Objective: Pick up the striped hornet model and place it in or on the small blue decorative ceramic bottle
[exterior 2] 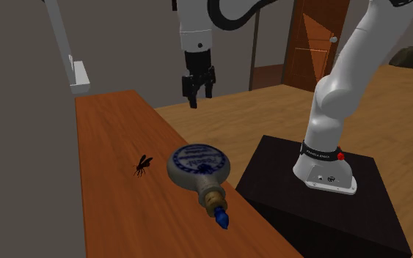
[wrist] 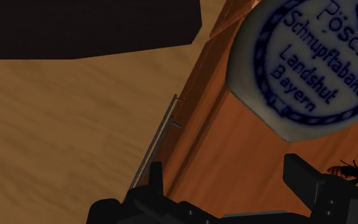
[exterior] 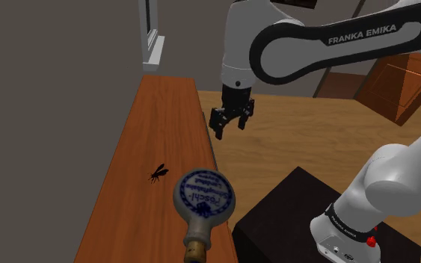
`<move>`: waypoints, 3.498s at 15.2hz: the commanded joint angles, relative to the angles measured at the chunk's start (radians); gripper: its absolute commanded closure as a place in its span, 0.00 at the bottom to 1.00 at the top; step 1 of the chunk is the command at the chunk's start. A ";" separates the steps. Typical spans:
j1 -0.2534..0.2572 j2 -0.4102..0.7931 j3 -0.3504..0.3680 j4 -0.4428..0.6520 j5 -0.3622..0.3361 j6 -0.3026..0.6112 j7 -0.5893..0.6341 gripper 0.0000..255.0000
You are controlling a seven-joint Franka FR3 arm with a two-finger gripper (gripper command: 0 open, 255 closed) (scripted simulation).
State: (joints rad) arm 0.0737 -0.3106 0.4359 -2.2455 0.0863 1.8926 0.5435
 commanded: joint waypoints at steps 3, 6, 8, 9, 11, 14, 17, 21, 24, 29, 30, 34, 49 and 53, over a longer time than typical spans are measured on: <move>0.002 0.164 0.083 0.103 -0.082 0.039 0.129 0.00; 0.017 0.298 0.129 0.192 -0.169 0.050 0.232 0.00; 0.039 0.391 0.148 0.259 -0.234 0.047 0.300 0.00; 0.053 0.439 0.153 0.295 -0.267 0.042 0.332 0.00; 0.089 0.534 0.156 0.372 -0.332 0.027 0.393 0.00; 0.158 0.676 0.145 0.501 -0.420 -0.008 0.467 0.00; 0.236 0.815 0.122 0.648 -0.493 -0.055 0.519 0.00; 0.281 0.898 0.100 0.720 -0.531 -0.061 0.541 0.00; 0.276 0.905 0.095 0.691 -0.539 -0.027 0.548 0.00; 0.272 0.913 0.090 0.669 -0.547 0.003 0.553 0.00; 0.272 0.913 0.090 0.669 -0.547 0.003 0.553 0.00; 0.272 0.913 0.090 0.669 -0.547 0.003 0.553 0.00; 0.267 0.884 0.101 0.692 -0.529 -0.046 0.537 1.00; 0.266 0.863 0.108 0.716 -0.516 -0.086 0.525 1.00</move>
State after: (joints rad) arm 0.3385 0.5567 0.5424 -1.5362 -0.4331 1.8166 1.0700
